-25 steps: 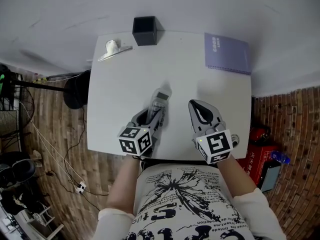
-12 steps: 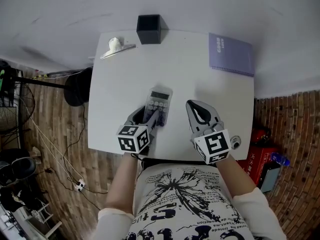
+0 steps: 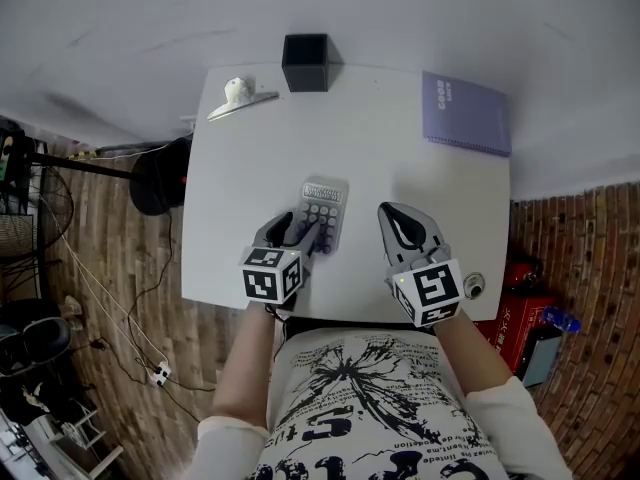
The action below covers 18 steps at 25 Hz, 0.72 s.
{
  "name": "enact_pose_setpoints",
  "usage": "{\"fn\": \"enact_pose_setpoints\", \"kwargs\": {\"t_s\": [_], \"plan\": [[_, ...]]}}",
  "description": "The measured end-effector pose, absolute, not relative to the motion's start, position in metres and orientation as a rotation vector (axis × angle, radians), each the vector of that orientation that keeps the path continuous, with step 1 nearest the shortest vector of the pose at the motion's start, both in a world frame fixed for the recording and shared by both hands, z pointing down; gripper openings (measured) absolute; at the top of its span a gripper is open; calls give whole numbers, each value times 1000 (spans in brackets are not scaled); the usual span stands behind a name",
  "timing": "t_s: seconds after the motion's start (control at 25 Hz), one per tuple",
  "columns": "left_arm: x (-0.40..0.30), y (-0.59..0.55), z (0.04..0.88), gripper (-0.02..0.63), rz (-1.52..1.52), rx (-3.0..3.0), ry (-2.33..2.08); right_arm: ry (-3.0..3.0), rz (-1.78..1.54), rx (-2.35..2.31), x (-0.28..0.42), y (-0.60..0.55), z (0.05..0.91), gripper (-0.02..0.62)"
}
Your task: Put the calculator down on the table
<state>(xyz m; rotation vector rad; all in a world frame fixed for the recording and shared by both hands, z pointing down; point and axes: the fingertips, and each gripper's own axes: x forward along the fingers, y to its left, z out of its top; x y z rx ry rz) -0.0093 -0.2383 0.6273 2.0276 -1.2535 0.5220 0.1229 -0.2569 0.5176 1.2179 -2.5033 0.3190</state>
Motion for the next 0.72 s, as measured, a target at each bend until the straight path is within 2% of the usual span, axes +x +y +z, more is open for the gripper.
{"fn": "enact_pose_setpoints", "kwargs": {"t_s": [0.44,0.72], "plan": [[-11,-253,504,198,467,2354,-1379,-2501,250,1324,135,-252,483,14],[3,-236,424,139,408,2591,-1370,-2531,210,1358,139,-238,449,14]]}}
